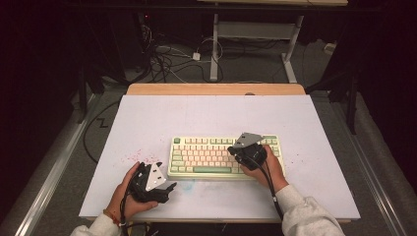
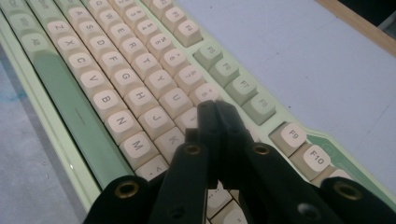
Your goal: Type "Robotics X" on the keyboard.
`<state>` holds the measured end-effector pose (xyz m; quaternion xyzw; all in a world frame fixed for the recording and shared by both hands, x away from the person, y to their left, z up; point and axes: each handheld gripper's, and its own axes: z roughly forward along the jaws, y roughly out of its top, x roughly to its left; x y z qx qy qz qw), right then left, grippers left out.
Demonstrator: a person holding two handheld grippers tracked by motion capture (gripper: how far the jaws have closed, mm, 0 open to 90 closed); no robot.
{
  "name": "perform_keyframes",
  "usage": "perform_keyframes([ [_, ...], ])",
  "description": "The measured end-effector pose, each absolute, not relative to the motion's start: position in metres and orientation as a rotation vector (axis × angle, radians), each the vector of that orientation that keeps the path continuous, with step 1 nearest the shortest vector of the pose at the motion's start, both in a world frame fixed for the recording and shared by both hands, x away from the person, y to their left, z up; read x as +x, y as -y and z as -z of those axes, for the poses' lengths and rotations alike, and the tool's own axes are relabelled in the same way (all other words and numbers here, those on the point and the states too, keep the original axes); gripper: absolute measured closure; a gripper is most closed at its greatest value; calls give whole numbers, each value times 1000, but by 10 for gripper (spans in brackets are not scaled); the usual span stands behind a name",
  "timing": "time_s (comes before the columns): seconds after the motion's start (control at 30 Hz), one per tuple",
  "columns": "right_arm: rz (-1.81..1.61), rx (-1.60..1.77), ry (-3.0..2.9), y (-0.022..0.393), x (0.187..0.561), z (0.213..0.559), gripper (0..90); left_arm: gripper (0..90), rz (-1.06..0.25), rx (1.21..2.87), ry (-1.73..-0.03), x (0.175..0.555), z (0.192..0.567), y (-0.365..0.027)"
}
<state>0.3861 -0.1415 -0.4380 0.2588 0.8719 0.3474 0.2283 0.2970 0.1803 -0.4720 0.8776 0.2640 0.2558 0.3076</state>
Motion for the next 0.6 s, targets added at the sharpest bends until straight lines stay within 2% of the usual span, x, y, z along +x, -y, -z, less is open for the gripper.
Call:
perform_keyframes([
  [0.43, -1037, 707, -2359, 149, 377, 427, 858, 182, -672, 2320, -703, 297, 472, -180],
  [0.53, -1058, 711, -2346, 151, 375, 423, 787, 182, -665, 2319, -705, 297, 472, -180],
  [0.6, -1066, 710, -2335, 152, 373, 422, 696, 182, -667, 2319, -703, 297, 472, -180],
])
